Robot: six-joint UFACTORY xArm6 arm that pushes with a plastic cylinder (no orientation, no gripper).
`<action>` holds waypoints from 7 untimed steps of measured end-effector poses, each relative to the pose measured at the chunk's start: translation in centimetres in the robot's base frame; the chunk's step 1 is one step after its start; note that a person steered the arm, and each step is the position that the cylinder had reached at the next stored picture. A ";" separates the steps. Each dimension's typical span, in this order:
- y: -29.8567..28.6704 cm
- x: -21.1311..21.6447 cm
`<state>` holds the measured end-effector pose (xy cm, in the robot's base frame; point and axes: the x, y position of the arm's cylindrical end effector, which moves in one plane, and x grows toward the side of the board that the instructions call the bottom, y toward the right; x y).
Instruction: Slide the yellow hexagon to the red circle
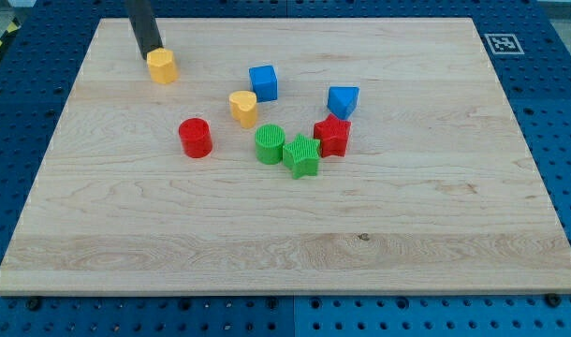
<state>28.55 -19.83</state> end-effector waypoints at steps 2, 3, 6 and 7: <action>0.7 2.1; 0.7 -0.3; 2.2 3.7; 3.8 7.0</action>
